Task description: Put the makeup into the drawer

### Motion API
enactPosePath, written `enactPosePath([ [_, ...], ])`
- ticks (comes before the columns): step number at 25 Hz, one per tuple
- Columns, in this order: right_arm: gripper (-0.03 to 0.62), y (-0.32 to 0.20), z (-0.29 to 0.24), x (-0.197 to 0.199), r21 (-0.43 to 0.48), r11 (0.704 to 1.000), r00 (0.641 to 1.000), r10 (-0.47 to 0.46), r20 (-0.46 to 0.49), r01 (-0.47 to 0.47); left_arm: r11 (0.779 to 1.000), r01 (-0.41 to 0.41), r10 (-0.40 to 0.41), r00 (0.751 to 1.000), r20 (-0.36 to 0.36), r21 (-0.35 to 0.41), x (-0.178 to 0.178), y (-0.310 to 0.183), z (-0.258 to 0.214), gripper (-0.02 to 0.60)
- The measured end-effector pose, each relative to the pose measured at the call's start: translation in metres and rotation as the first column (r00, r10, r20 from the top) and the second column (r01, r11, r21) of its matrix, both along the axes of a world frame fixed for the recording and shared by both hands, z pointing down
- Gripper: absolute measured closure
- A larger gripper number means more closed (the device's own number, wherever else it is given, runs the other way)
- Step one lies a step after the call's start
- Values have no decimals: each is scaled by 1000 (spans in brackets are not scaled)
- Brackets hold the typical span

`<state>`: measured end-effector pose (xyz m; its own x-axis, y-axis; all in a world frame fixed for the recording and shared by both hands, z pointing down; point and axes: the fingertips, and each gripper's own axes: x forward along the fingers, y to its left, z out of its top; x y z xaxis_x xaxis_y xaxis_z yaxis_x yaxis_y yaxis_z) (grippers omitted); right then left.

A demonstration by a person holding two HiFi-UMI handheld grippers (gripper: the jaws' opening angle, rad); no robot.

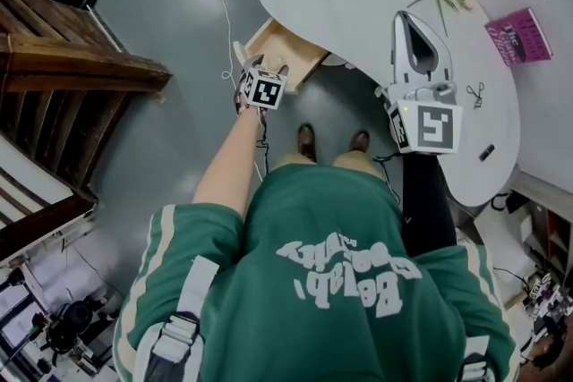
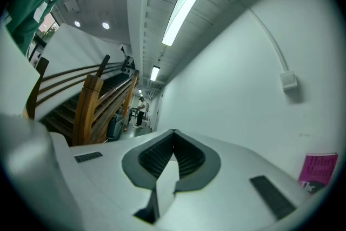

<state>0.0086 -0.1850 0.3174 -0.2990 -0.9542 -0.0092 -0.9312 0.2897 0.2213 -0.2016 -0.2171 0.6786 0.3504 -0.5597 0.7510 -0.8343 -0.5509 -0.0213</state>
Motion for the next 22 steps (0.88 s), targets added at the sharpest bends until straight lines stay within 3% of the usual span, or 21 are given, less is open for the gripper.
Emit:
enactPosePath([
  [6,585,-1,0,-5,3,1000,1000,-16,2,16,998,14,-13,1000,-16,55,-2,-3,-21,298],
  [10,585,-4,-1,-8,7,1000,1000,-26,5,26,982,12,-1,998,-60,190,4,-16,-79,298],
  [16,585,-8,-3,-23,17,998,998,-57,5,56,905,12,44,992,-121,425,11,-29,-205,298],
  [20,585,-9,-8,-33,32,996,997,-81,3,80,824,35,62,987,-151,565,11,-26,-286,298],
  [22,585,-11,-10,-40,38,995,996,-87,3,87,795,48,63,985,-162,605,5,-24,-311,298],
])
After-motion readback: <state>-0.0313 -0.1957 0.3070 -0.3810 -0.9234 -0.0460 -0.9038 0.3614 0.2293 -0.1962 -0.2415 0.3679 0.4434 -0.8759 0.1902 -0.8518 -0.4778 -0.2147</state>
